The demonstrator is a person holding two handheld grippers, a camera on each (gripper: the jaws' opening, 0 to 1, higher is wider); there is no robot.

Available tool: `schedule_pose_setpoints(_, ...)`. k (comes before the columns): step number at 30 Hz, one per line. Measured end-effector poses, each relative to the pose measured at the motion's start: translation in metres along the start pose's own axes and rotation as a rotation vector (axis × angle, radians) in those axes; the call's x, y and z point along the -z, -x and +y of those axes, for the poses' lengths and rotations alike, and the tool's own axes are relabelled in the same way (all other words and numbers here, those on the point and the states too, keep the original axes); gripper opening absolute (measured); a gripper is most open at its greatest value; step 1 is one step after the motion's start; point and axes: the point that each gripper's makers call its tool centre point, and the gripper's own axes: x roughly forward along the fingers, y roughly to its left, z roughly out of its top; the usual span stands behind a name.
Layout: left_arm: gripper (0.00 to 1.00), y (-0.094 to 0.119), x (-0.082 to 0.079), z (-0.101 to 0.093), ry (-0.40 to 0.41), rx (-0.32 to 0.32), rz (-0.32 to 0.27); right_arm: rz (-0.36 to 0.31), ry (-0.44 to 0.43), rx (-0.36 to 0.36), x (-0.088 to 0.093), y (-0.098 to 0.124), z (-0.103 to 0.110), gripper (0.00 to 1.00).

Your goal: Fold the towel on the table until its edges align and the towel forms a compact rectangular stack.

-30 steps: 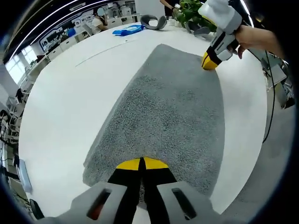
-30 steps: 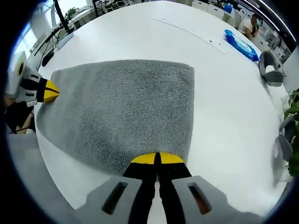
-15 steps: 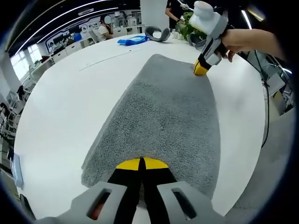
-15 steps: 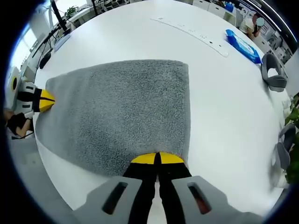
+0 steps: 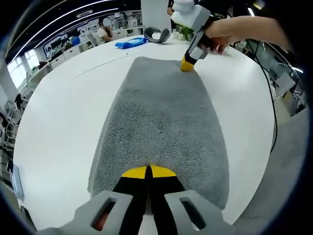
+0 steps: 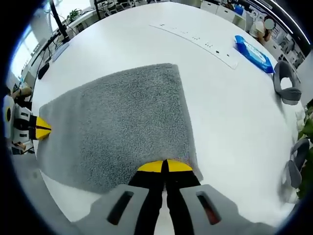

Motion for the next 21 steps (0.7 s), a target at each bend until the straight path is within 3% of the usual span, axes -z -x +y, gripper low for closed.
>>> schedule_pose_setpoints(7, 0.01, -0.003, -0.004, -0.013, -0.073, 0.012, 0.023, -0.022, -0.002, -0.003, -0.009, -0.003, -0.004, 0.00)
schedule_pose_setpoints(9, 0.01, -0.004, -0.006, -0.021, -0.169, 0.016, 0.030, -0.024, 0.002, 0.001, -0.012, -0.004, -0.005, 0.00)
schedule_pose_setpoints(21, 0.01, -0.008, -0.013, -0.059, -0.186, 0.082, -0.003, -0.011, 0.023, 0.015, -0.028, -0.006, -0.010, 0.00)
